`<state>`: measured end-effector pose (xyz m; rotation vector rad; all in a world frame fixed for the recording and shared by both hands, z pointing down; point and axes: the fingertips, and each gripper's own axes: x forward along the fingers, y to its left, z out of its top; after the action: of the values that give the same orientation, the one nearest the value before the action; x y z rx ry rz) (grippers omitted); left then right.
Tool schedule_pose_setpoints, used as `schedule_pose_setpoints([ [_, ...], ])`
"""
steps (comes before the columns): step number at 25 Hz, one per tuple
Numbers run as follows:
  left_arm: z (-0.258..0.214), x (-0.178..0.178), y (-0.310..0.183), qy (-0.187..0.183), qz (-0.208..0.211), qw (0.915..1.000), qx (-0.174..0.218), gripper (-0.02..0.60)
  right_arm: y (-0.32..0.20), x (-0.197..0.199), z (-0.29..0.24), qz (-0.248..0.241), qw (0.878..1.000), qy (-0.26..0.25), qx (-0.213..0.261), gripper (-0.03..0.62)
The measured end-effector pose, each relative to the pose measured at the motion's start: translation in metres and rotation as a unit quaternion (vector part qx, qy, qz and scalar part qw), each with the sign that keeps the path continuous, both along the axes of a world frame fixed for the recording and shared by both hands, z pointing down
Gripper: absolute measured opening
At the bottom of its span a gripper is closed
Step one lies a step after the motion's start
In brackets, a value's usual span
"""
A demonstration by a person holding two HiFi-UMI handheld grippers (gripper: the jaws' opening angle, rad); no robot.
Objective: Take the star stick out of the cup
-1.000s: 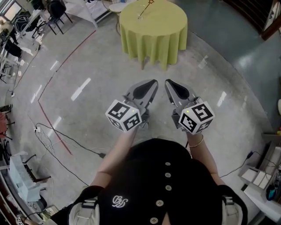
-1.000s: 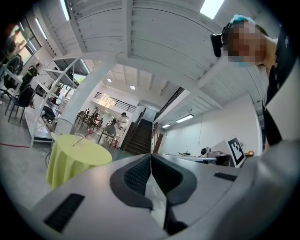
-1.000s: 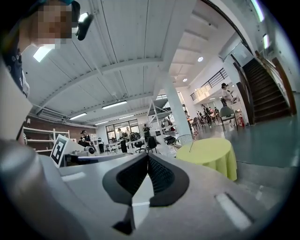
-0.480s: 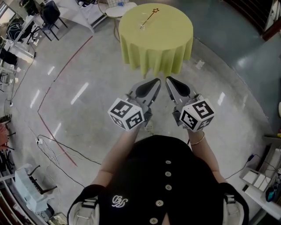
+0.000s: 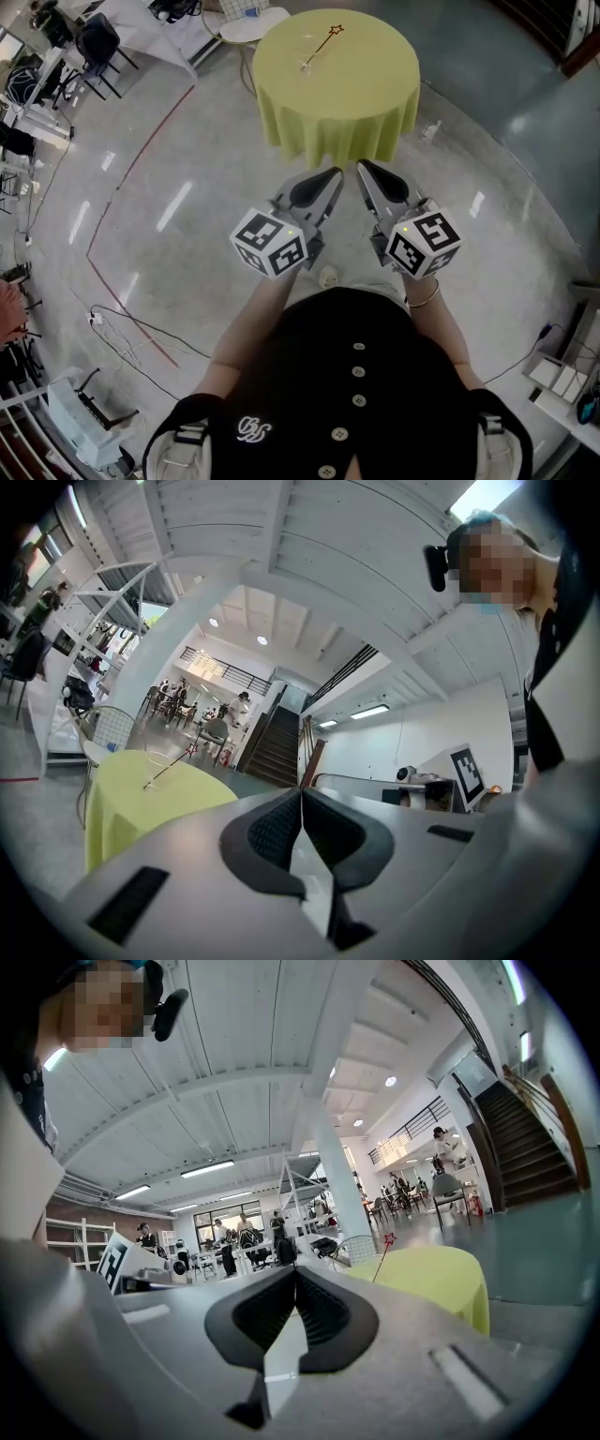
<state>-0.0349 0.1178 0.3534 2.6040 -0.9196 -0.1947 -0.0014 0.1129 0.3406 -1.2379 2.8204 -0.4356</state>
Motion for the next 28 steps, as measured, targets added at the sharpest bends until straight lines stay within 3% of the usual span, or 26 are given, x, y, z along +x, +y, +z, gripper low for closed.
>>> schedule_pose_setpoints([
  [12,0.007,0.003,-0.029,-0.009,-0.001,0.9999,-0.01,0.015,-0.03,0.008,0.007,0.005,1.0,-0.018,-0.011,0.003],
  [28,0.007,0.018,-0.162,-0.021,-0.026,0.9994,-0.004,0.015,-0.162,0.023,0.008,-0.01,0.999,-0.032,-0.008,0.003],
])
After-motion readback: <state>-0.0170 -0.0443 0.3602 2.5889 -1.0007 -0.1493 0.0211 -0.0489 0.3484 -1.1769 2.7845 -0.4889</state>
